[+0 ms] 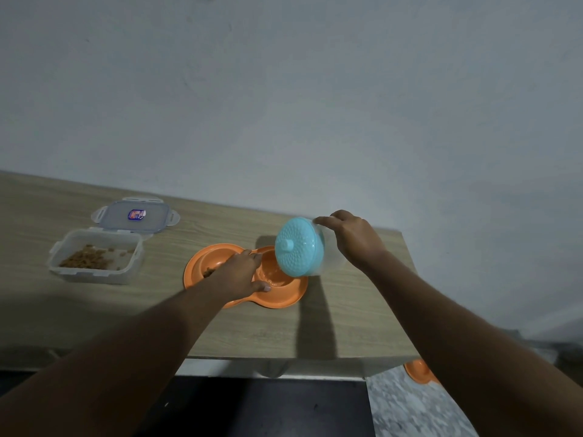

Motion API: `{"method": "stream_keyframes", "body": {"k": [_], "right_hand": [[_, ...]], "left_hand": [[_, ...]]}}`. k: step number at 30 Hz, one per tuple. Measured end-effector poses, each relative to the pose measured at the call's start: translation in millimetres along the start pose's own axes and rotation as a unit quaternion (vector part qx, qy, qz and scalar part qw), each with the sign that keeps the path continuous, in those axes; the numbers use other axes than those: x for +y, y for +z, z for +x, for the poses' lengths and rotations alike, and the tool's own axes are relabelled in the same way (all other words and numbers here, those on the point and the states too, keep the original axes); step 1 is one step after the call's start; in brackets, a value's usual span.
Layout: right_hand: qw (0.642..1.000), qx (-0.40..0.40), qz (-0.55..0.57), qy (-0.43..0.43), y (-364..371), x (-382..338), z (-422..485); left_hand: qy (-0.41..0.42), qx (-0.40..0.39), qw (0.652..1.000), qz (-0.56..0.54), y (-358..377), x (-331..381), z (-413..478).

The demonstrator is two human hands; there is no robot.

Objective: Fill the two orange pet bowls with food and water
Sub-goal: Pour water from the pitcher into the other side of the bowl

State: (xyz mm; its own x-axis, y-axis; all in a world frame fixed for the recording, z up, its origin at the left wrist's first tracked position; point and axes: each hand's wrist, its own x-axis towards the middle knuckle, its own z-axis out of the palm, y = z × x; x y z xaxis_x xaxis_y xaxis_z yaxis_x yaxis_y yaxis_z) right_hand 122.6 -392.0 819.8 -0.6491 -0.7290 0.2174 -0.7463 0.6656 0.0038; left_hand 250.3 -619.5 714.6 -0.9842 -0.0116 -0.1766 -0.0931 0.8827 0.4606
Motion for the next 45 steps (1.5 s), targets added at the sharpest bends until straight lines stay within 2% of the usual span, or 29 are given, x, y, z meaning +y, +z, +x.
{"method": "stream_keyframes", "body": {"k": [20,27,35,45], "right_hand": [[1.000,0.017,-0.003,-0.003,1.7,-3.8,-5.1],[0.998,0.037,0.039,0.046,7.7,1.8,-14.0],[0.995,0.059,0.063,0.054,13.3,4.5,-17.1],[0.967,0.127,0.160,0.153,24.7,8.0,-31.6]], "left_hand": [[0.008,-0.003,1.000,-0.003,-2.6,2.0,-1.5],[0.009,0.001,1.000,-0.006,-3.0,4.1,-1.2],[0.004,0.000,1.000,-0.020,-2.7,2.5,-1.3],[0.011,0.011,0.996,-0.085,0.1,-0.7,-2.1]]}}
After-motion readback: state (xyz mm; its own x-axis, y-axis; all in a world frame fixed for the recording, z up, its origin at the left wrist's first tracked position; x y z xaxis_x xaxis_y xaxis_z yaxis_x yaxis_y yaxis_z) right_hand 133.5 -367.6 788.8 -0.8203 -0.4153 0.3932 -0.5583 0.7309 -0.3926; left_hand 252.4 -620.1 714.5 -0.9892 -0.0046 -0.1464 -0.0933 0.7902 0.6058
